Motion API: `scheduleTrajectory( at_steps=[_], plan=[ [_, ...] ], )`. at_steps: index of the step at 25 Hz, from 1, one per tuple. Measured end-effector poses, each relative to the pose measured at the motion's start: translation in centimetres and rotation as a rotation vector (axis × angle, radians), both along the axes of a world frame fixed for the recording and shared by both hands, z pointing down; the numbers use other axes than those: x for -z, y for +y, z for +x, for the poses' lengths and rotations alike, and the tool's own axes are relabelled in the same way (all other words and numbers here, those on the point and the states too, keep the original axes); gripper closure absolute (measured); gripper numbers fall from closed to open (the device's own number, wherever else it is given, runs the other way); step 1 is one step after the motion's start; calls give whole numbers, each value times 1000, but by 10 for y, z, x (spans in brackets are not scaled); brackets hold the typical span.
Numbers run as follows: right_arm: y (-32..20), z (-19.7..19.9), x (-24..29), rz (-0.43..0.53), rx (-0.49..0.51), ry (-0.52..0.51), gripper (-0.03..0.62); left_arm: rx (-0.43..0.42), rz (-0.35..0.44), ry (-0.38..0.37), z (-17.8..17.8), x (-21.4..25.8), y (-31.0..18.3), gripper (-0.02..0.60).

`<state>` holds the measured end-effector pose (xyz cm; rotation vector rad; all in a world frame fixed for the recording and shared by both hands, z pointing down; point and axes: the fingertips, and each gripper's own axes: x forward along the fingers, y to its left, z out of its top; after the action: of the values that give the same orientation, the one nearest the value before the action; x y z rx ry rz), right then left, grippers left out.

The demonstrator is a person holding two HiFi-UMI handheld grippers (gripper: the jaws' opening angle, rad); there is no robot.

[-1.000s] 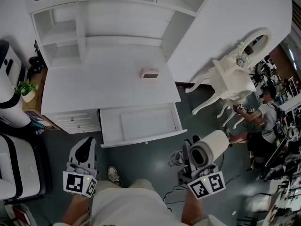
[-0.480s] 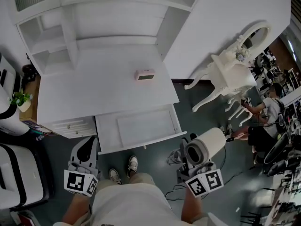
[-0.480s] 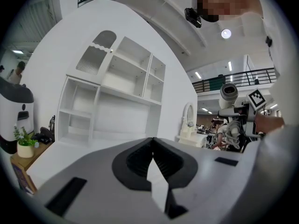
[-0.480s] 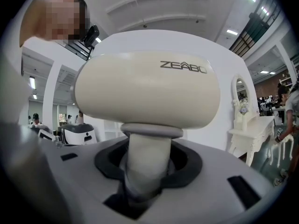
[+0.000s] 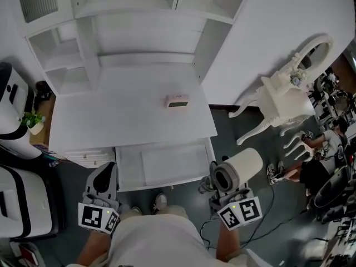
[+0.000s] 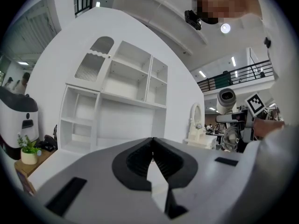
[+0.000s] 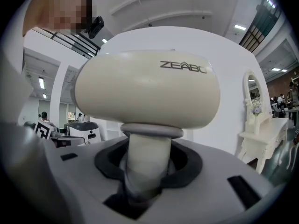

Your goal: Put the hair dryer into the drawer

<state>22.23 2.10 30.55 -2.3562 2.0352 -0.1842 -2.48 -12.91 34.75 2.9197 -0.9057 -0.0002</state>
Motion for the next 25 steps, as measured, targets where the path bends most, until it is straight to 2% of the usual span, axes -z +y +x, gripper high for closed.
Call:
scheduleTrajectory(
  at_steps=[13, 20, 25],
  plan=[
    [-34, 24, -35, -73, 88, 13, 424, 93, -13, -33, 7, -10, -6, 566],
    [-56, 17, -64, -156, 165, 97, 424, 133, -31, -48, 3, -18, -6, 566],
    [-73, 7, -90, -235, 230, 207, 424, 159, -44, -55, -2, -24, -7, 566]
  ],
)
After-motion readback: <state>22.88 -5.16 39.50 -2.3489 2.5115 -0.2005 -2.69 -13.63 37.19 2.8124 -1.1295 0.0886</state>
